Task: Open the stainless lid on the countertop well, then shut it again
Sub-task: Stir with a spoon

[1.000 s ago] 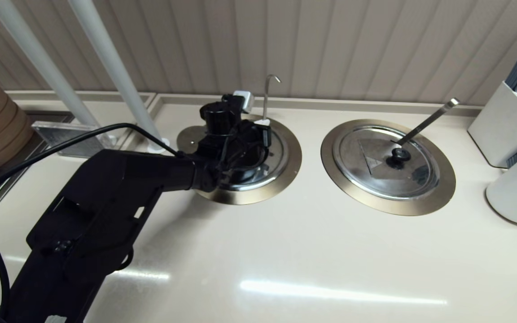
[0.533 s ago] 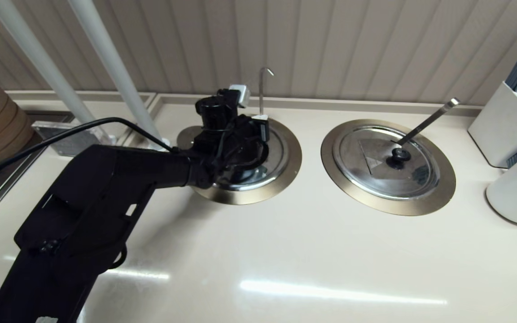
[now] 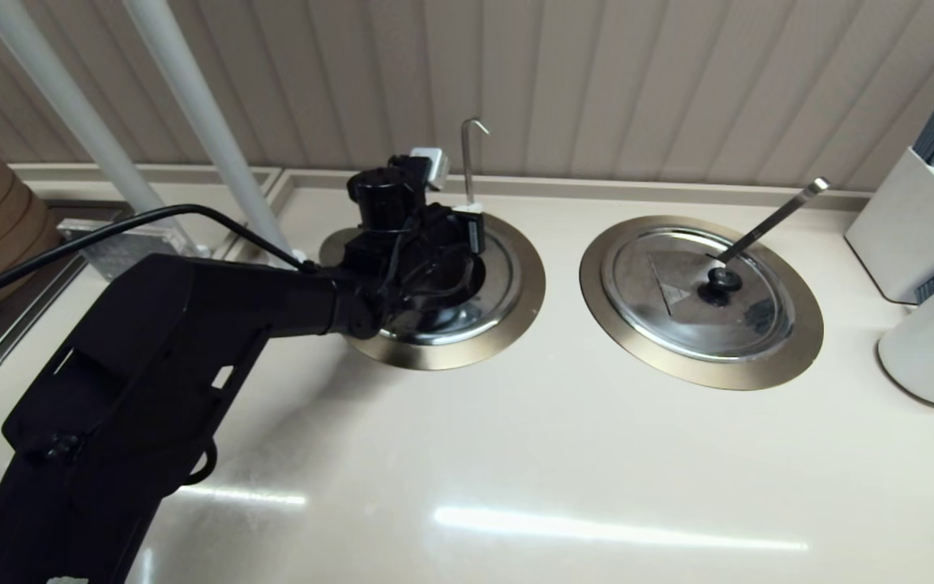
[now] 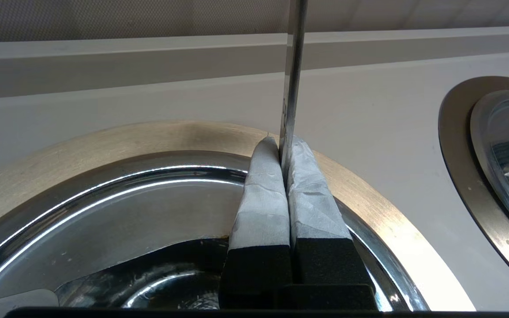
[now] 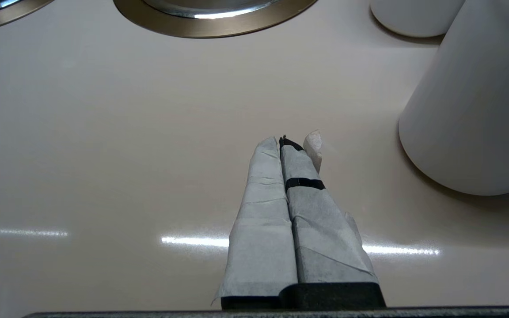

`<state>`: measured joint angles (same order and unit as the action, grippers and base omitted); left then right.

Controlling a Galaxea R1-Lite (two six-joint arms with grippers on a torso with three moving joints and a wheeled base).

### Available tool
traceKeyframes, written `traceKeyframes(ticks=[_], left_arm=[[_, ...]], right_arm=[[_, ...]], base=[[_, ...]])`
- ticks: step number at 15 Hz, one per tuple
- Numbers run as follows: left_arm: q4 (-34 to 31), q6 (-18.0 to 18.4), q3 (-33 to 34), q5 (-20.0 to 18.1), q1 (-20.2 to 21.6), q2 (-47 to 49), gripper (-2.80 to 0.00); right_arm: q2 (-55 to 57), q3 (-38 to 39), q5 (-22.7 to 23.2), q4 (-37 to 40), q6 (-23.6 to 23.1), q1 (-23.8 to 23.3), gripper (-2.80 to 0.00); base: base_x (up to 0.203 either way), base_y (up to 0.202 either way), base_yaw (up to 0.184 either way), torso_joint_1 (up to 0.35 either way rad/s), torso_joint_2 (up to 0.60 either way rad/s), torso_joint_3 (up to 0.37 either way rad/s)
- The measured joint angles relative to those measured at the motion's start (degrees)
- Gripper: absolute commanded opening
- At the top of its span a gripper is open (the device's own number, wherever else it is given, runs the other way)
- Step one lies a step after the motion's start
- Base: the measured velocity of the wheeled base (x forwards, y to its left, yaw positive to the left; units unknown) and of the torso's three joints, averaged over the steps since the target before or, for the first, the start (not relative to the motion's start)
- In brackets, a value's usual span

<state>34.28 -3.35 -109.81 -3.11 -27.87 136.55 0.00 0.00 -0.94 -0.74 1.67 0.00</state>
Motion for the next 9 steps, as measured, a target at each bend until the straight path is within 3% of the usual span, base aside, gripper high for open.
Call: traceKeyframes(ticks=[5, 9], left_arm=[[-0.92, 1.20, 4.45, -0.30, 0.71, -2.69, -2.80], [-3.87, 4.64, 5.88, -0.37, 0.96, -5.15, -2.80]], right_arm=[[0.00, 0.00, -0.02, -0.02, 0.00, 0.00, -2.80], [0.00, 0.00, -0.05, 0.00, -0.02, 0.00, -2.80]], base=[[0.000, 0.000, 0.000, 0.000, 0.00, 0.000], [0.000, 0.000, 0.000, 0.000, 0.00, 0.000]])
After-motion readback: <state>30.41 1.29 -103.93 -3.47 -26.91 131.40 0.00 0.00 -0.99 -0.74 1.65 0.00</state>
